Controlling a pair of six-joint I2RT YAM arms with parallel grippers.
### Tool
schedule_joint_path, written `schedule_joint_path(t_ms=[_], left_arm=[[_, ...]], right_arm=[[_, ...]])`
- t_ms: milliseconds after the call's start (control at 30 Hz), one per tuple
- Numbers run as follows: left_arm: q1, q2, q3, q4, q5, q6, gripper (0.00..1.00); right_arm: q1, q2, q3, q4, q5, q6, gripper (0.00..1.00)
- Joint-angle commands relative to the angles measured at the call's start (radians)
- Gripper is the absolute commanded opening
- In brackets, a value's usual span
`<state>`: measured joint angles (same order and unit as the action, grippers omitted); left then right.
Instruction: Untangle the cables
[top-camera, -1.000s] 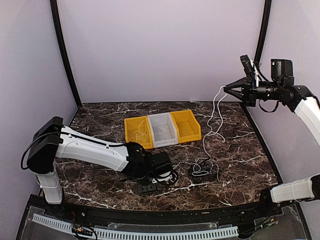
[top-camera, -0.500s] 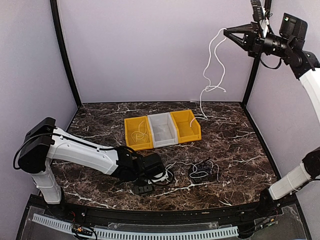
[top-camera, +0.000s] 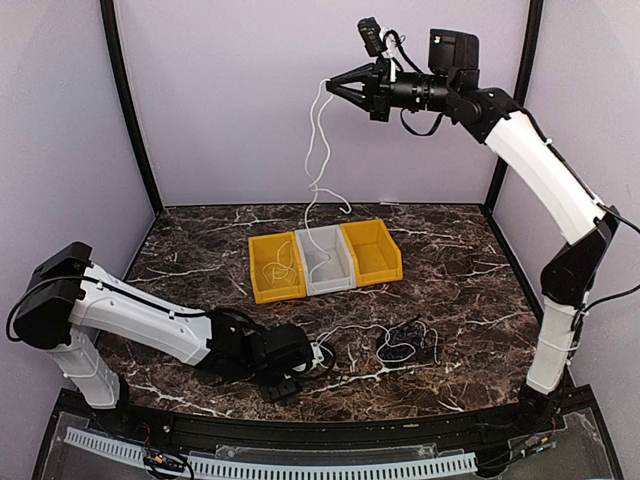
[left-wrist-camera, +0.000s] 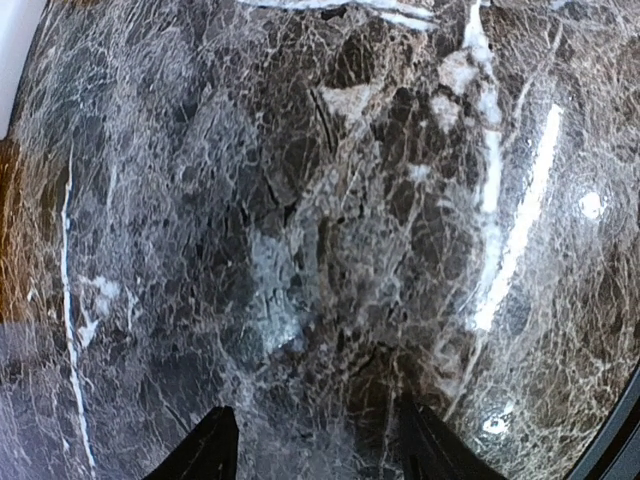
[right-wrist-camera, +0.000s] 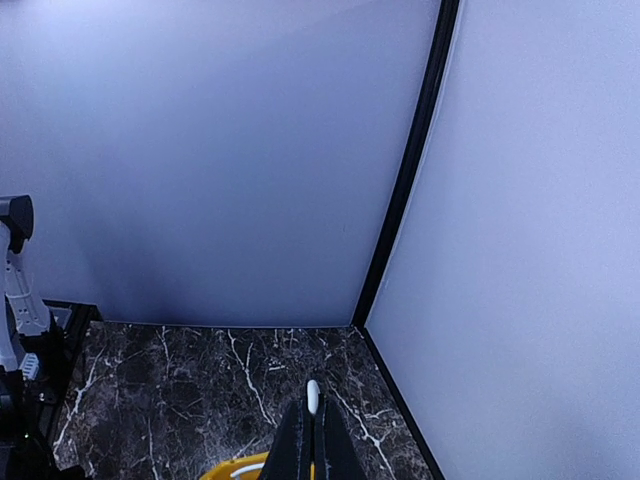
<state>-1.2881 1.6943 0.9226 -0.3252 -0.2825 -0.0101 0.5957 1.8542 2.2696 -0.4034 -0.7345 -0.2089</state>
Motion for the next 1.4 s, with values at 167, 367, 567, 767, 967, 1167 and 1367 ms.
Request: schedule_joint_path(t_ms=[167,367,567,767,967,1167,1367], left_arm=[[-0.031,-0.058,-0.088,-0.026,-0.014,-0.124,0.58],[-0.054,-0.035,-0.053,-0.061,-0.019,-0.146,0.58],[-0.075,-0.003,-0.027,-0.070,-0.014,-0.166,0.58],[-0.086,0.012,-0.023,-0.061,-0.003,-0.172,0.58],[-0.088,0.021,-0.030,-0.052,0.010,-0.179,0.58],[-0.089,0.027,-0.040,-0.040,0.028,-0.182,0.57],[-0.089,0.045,-0.050,-0.031,0.042,-0.180,0.57]], right_arm=[[0.088,0.181,0.194,0.085,0.117,-0.042,0.00],[0.109,0.291,0.226,0.137,0.202,-0.051,0.00],[0.110,0.374,0.203,0.171,0.257,-0.045,0.00],[0.126,0.431,0.137,0.202,0.232,-0.025,0.00],[0.160,0.473,0.157,0.201,0.156,-0.002,0.00],[0.179,0.517,0.190,0.196,0.143,0.012,0.00],[0.166,0.557,0.129,0.207,0.184,0.022,0.00]])
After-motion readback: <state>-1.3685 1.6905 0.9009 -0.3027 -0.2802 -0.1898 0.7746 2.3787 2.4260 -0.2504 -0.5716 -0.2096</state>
